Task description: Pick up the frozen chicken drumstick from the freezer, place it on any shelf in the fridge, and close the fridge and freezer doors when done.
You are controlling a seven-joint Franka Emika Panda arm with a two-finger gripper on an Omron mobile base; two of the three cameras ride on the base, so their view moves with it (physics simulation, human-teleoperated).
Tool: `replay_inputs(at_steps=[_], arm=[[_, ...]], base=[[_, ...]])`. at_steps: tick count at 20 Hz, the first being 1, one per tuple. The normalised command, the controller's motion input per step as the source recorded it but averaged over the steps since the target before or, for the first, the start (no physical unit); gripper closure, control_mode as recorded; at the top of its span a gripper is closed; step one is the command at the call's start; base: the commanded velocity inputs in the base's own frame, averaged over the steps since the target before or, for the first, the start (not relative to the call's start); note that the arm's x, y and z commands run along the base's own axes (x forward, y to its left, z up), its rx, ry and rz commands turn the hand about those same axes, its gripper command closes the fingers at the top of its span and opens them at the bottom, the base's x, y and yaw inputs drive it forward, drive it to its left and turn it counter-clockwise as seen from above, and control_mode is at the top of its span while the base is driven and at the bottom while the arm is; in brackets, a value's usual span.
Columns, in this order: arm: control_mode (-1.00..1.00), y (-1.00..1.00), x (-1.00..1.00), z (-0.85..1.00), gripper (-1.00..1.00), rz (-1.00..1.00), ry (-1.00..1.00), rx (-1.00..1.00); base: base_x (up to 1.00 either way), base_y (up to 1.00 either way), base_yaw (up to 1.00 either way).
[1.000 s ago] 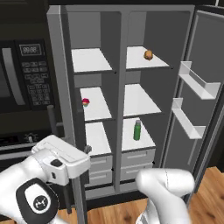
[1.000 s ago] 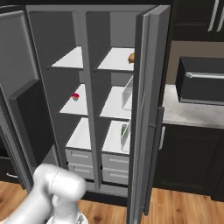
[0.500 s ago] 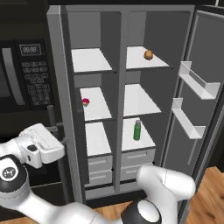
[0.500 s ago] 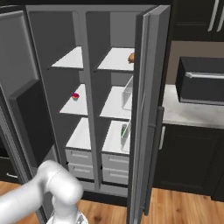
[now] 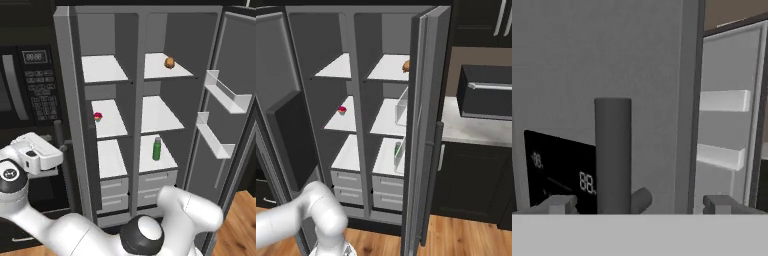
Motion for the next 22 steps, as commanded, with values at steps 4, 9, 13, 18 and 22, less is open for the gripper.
replay_inputs(at_steps=[4, 9, 13, 18, 22], arm=[[-1.00, 0.46, 0.64, -0.17, -1.00, 0.07, 0.00, 0.02], [-1.00, 0.52, 0.57, -0.10, -1.00, 0.00, 0.00, 0.00], [-1.00, 0.04, 0.30, -0.01, -1.00, 0.01, 0.00, 0.00], [-1.00, -0.45, 0.01, 0.00, -1.00, 0.05, 0.00, 0.00], [-1.00, -0.85, 0.00, 0.00, -1.00, 0.16, 0.00, 0.00]], base=[[0.00, 0.00, 0.00], [0.00, 0.00, 0.00], [0.00, 0.00, 0.00], [0.00, 0.00, 0.00], [0.00, 0.00, 0.00]])
